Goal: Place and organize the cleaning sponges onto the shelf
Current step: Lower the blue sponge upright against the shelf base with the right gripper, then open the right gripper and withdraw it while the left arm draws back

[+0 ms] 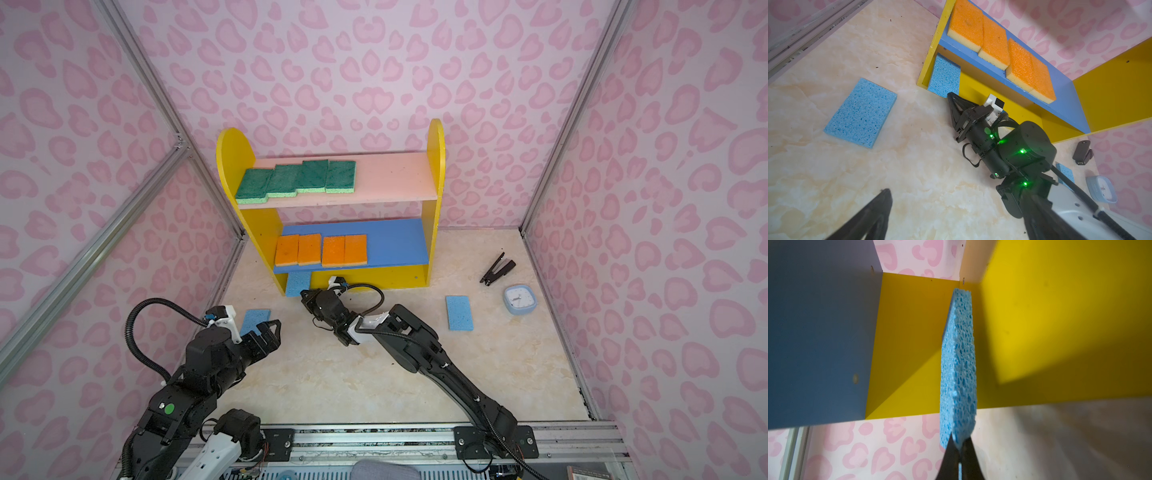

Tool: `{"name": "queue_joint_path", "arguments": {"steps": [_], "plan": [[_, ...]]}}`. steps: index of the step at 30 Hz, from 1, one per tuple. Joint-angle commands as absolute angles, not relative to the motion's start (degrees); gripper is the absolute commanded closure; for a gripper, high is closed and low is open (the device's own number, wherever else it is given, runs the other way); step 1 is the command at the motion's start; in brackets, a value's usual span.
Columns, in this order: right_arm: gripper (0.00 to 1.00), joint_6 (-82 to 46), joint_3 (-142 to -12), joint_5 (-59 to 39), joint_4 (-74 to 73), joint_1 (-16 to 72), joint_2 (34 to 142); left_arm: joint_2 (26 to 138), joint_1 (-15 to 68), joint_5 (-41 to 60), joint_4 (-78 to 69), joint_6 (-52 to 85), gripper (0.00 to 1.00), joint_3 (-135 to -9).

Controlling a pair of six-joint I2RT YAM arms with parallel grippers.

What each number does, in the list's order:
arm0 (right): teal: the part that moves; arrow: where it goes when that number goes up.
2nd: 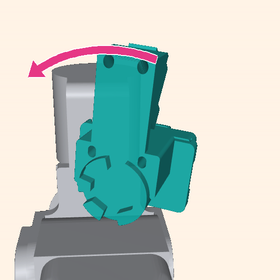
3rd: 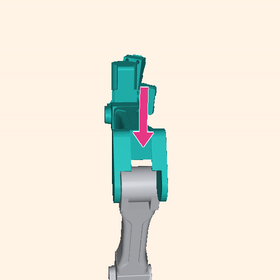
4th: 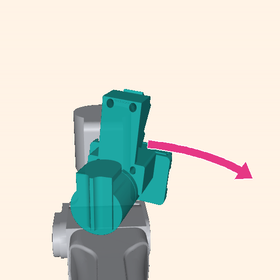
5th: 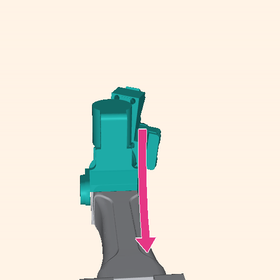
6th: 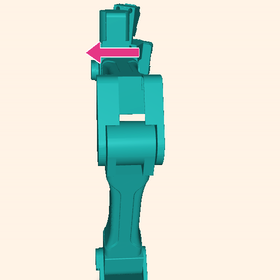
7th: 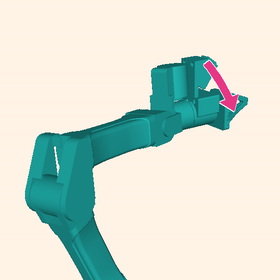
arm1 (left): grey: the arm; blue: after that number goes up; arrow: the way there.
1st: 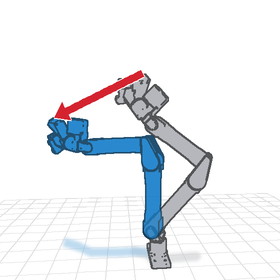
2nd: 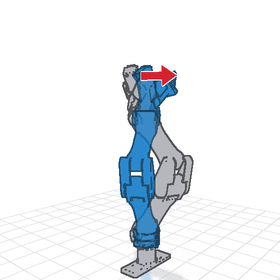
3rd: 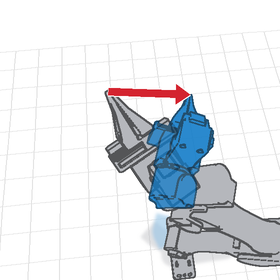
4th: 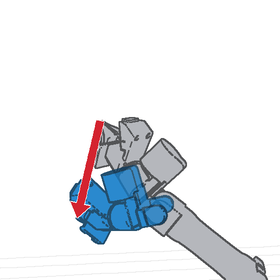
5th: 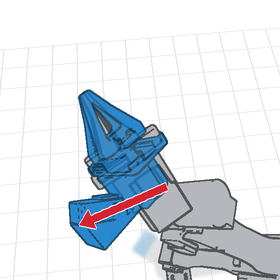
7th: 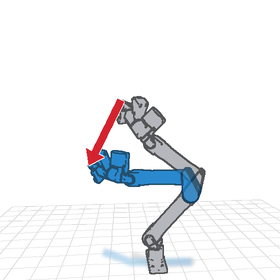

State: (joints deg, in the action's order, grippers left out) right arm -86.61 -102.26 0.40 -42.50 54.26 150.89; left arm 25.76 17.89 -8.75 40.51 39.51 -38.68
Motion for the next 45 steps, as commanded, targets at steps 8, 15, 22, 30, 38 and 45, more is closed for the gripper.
{"name": "queue_joint_path", "arguments": {"steps": [8,15,22,30,38,45], "plan": [[1.00,-87.68,-110.95,1.85,-37.78,53.82,156.59,25.97,17.86,-7.76,40.08,38.89,0.03,-39.02],[0.85,-86.95,-112.50,1.19,-37.13,53.47,157.42,26.22,17.84,-7.65,39.88,38.73,0.03,-39.02],[0.52,-85.74,-110.59,-0.87,-35.21,53.69,155.44,26.00,17.84,-7.49,40.50,39.13,0.03,-39.49],[0.42,-82.29,-101.97,-2.52,-33.73,54.00,148.40,27.40,17.84,-7.38,43.06,39.92,0.03,-42.27],[0.35,-77.30,-90.60,-3.86,-34.96,54.26,139.67,30.69,17.49,-6.93,44.17,42.41,0.02,-42.83],[0.34,-70.92,-75.83,-5.49,-37.15,53.64,129.42,36.69,17.06,-11.82,43.98,44.00,0.41,-40.62]]}}
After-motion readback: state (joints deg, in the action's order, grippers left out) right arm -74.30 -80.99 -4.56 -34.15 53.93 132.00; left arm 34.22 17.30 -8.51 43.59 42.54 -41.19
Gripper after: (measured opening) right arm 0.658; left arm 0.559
